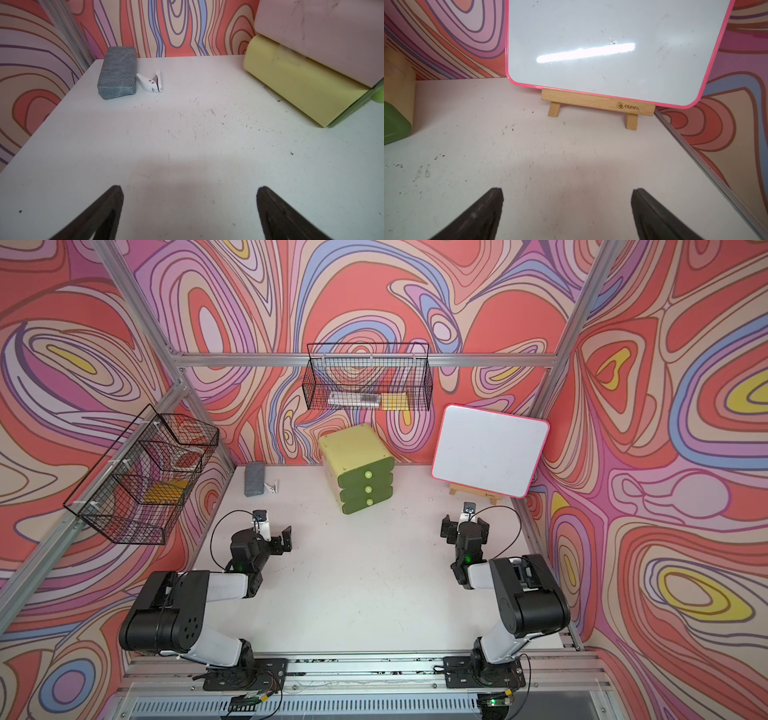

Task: Place the wired earphones into the drawer by color
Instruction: Reset both arms

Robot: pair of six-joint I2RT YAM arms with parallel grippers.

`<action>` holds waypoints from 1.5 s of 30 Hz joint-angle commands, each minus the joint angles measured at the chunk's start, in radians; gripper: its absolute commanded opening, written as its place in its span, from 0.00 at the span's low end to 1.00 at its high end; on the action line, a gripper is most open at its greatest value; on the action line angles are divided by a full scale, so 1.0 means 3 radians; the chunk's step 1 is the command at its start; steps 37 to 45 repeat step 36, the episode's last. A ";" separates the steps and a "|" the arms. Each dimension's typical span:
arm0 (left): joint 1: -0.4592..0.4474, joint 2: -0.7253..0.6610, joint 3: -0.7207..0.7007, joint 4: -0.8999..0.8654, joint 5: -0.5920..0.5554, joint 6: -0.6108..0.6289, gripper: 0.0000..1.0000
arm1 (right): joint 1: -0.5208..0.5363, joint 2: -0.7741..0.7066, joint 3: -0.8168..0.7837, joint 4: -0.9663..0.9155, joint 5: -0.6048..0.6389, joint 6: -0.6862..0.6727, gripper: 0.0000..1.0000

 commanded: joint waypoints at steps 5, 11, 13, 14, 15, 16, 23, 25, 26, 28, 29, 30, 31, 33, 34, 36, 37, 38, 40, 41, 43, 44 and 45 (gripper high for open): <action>0.0012 0.0019 0.0006 -0.0028 -0.0033 -0.0034 0.99 | -0.0125 0.0200 0.0044 0.0319 -0.0138 0.0071 0.98; 0.0012 0.0020 0.0006 -0.0026 -0.0026 -0.0031 0.99 | -0.0134 0.0189 0.0042 0.0314 -0.0142 0.0069 0.98; 0.0012 0.0019 0.0006 -0.0029 -0.0029 -0.0033 0.99 | -0.0134 0.0194 0.0039 0.0328 -0.0136 0.0068 0.98; 0.0012 0.0020 0.0007 -0.0029 -0.0031 -0.0032 0.99 | -0.0133 0.0188 0.0039 0.0315 -0.0136 0.0069 0.98; 0.0012 0.0020 0.0005 -0.0029 -0.0031 -0.0034 0.99 | -0.0128 0.0186 0.0039 0.0305 -0.0142 0.0070 0.98; 0.0012 0.0018 0.0004 -0.0029 -0.0034 -0.0034 0.99 | -0.0131 0.0191 0.0040 0.0327 -0.0135 0.0065 0.98; 0.0012 0.0016 0.0004 -0.0029 -0.0034 -0.0033 0.99 | -0.0133 0.0190 0.0039 0.0322 -0.0139 0.0065 0.98; 0.0012 0.0018 0.0004 -0.0028 -0.0034 -0.0032 0.99 | -0.0133 0.0190 0.0039 0.0321 -0.0139 0.0066 0.98; 0.0012 0.0015 0.0004 -0.0028 -0.0034 -0.0031 0.99 | -0.0130 0.0186 0.0039 0.0323 -0.0138 0.0066 0.98; 0.0012 0.0015 0.0004 -0.0028 -0.0034 -0.0031 0.99 | -0.0134 0.0190 0.0039 0.0323 -0.0139 0.0065 0.98; 0.0012 0.0019 0.0005 -0.0036 -0.0034 -0.0026 0.99 | -0.0131 0.0191 0.0039 0.0319 -0.0137 0.0065 0.98; 0.0012 0.0034 0.0035 -0.0066 -0.0032 -0.0023 0.99 | -0.0133 0.0188 0.0039 0.0322 -0.0139 0.0065 0.98; 0.0012 0.0044 0.0049 -0.0084 -0.0030 -0.0031 0.99 | -0.0130 0.0188 0.0039 0.0323 -0.0138 0.0066 0.98; 0.0008 0.0020 0.0030 -0.0075 -0.0038 -0.0013 0.99 | -0.0134 0.0191 0.0039 0.0319 -0.0136 0.0067 0.98; 0.0002 0.0015 0.0011 -0.0049 -0.0041 -0.0009 0.99 | -0.0134 0.0187 0.0040 0.0322 -0.0138 0.0065 0.98; 0.0001 0.0020 -0.0009 0.0003 -0.0012 -0.0008 0.99 | -0.0132 0.0189 0.0039 0.0319 -0.0135 0.0065 0.98; 0.0001 0.0020 -0.0009 0.0003 -0.0012 -0.0008 0.99 | -0.0132 0.0189 0.0039 0.0319 -0.0135 0.0065 0.98; 0.0001 0.0020 -0.0009 0.0003 -0.0012 -0.0008 0.99 | -0.0132 0.0189 0.0039 0.0319 -0.0135 0.0065 0.98; 0.0001 0.0020 -0.0009 0.0003 -0.0012 -0.0008 0.99 | -0.0132 0.0189 0.0039 0.0319 -0.0135 0.0065 0.98; 0.0001 0.0020 -0.0009 0.0003 -0.0012 -0.0008 0.99 | -0.0132 0.0189 0.0039 0.0319 -0.0135 0.0065 0.98; 0.0001 0.0020 -0.0009 0.0003 -0.0012 -0.0008 0.99 | -0.0132 0.0189 0.0039 0.0319 -0.0135 0.0065 0.98; 0.0001 0.0020 -0.0009 0.0003 -0.0012 -0.0008 0.99 | -0.0132 0.0189 0.0039 0.0319 -0.0135 0.0065 0.98; 0.0001 0.0020 -0.0009 0.0003 -0.0012 -0.0008 0.99 | -0.0132 0.0189 0.0039 0.0319 -0.0135 0.0065 0.98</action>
